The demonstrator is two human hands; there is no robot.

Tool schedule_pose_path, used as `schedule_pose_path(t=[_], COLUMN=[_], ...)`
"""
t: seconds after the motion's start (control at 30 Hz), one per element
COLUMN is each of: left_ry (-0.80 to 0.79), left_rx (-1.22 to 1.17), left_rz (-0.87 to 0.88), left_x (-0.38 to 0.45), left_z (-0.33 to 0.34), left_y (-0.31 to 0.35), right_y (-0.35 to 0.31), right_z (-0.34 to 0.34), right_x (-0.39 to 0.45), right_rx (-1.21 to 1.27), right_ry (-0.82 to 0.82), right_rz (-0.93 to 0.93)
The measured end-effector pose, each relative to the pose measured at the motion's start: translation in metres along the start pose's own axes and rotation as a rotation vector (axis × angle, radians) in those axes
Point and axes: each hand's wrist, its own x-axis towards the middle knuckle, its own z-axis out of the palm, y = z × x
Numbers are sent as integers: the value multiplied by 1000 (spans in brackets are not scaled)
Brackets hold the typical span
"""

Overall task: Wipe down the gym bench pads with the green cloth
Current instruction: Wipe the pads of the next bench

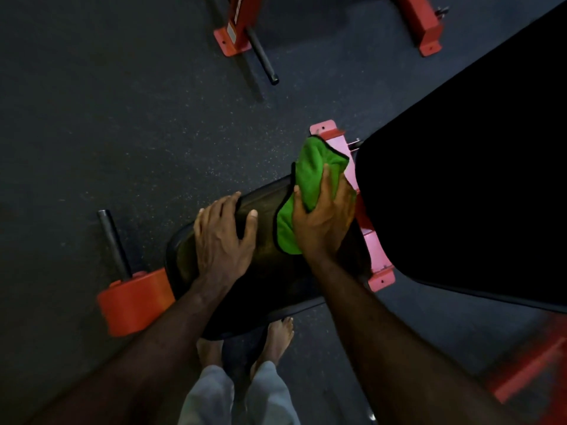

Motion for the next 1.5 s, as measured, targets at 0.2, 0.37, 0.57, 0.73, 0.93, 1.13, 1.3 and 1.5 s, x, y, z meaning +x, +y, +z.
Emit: schedule_pose_path(t=[0.2, 0.37, 0.57, 0.73, 0.93, 1.13, 1.3, 1.5], left_ry=[30, -26, -138, -182, -215, -241, -218, -172], left_rx=[-29, 48, 50, 36, 13, 23, 14, -19], left_rz=[-29, 78, 219, 291, 325, 331, 306, 252], left_x=[2, -11, -52, -68, -79, -81, -81, -101], left_z=[0, 1, -2, 2, 12, -2, -3, 1], left_y=[4, 2, 1, 2, 3, -1, -3, -20], right_y=[36, 12, 54, 46, 49, 46, 43, 8], right_z=[-17, -3, -38, -46, -25, -52, -51, -47], right_x=[-11, -4, -71, -82, -60, -115, -104, -144], right_rx=[-35, 9, -43, -72, -59, 203, 298, 479], right_ry=[-125, -73, -47, -70, -81, -50, 17, 77], right_rz=[-213, 68, 123, 252, 176, 494, 567, 868])
